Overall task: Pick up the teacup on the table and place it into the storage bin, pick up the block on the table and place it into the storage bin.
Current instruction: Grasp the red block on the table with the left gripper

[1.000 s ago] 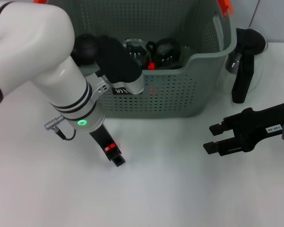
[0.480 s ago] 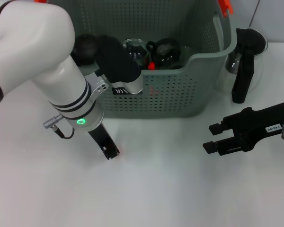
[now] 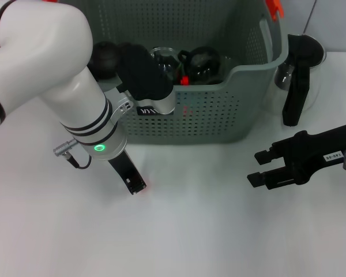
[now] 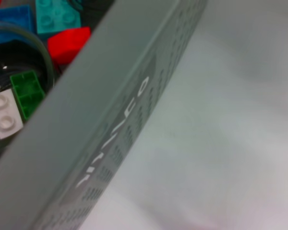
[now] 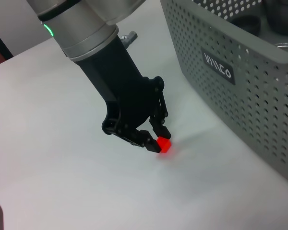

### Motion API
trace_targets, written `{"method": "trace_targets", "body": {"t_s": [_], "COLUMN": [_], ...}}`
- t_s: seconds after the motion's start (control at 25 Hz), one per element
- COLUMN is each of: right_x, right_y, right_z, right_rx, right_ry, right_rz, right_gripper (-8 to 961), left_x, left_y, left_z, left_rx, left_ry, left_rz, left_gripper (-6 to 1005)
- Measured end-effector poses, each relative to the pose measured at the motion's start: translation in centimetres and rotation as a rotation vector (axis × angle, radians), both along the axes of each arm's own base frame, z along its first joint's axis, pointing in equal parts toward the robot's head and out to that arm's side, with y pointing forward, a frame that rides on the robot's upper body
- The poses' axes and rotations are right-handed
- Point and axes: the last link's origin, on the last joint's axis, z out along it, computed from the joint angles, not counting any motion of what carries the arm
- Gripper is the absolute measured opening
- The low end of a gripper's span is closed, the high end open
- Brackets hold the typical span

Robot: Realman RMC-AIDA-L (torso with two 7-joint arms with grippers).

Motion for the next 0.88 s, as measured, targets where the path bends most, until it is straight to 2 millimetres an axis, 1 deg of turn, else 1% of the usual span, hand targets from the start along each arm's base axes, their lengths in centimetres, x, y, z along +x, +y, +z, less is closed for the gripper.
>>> {"method": "trace_targets", "body": {"t_s": [0.64, 0.88], "right_x": [0.01, 0.00], "right_y": [0.01, 0.00], "right_z": [0.01, 0.00], "right_rx": [0.001, 0.001], "right_ry": [0.001, 0.001], "right_rz": [-0.001, -0.001], "right_gripper": [658, 659], "left_x": [0.28, 0.39], "left_y": [0.08, -0.15], "left_z": [-0.03, -0.43], "left_rx": [-0.003, -0.019], "left_ry": [0.004, 0.020], "left_rz": [-0.009, -0.029], "left_gripper": [212, 368]}}
